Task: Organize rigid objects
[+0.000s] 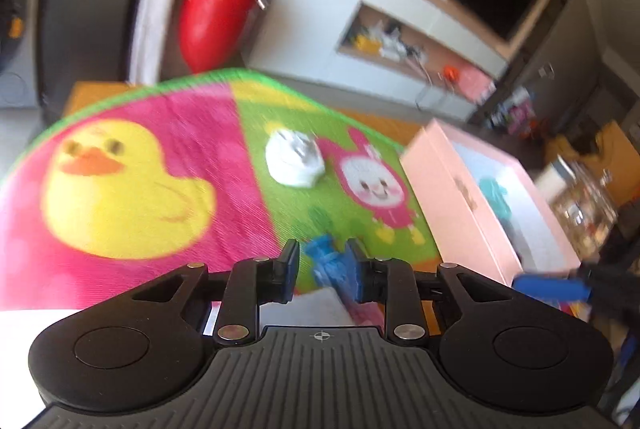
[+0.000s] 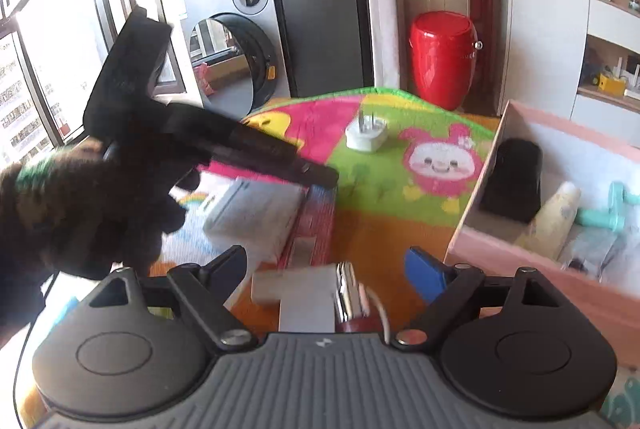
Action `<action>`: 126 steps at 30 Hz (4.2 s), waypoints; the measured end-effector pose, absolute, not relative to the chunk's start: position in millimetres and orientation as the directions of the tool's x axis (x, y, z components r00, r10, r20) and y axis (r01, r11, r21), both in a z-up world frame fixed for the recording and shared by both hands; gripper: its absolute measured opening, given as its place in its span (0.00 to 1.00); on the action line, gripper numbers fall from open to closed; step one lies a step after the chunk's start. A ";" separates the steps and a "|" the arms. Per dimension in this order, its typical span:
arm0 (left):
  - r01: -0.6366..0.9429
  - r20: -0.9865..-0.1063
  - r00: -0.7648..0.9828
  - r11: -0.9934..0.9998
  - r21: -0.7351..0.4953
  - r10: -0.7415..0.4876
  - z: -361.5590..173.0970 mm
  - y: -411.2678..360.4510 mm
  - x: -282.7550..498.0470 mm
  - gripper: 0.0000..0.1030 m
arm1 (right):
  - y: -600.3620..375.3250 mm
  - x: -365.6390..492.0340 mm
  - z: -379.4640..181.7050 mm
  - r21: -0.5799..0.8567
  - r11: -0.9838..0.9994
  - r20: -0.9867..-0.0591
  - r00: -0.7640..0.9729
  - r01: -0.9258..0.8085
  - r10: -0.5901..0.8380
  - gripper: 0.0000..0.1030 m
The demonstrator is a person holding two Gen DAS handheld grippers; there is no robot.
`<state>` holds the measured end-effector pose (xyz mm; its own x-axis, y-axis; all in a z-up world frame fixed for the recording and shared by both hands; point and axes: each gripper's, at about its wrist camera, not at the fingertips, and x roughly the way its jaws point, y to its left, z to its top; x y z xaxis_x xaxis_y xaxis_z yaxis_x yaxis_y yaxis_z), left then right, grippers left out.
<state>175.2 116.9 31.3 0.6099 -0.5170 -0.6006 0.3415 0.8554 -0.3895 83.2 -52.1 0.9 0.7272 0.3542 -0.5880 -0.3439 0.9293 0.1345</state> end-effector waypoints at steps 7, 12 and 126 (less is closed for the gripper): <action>0.275 -0.560 0.715 0.904 -0.326 -0.419 55.3 150.4 148.3 0.27 | -34.6 204.3 37.0 0.199 0.958 -0.650 0.705 -0.205 0.286 0.85; 0.282 -0.535 0.719 0.890 -0.358 -0.443 63.9 165.1 122.3 0.27 | -7.8 285.9 -5.3 0.175 0.981 -0.738 0.648 -0.086 0.188 0.66; 0.661 -0.476 0.584 0.726 -0.191 -0.657 94.7 -9.7 -0.3 0.23 | -164.9 -60.7 7.8 0.002 0.988 -0.553 0.823 -0.157 0.132 0.48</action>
<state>-0.3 -9.7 94.7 0.5843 -0.6574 -0.4759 0.6608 0.7258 -0.1913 -60.7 -164.9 7.8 0.8226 0.1317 -0.5531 -0.1569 0.9876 0.0020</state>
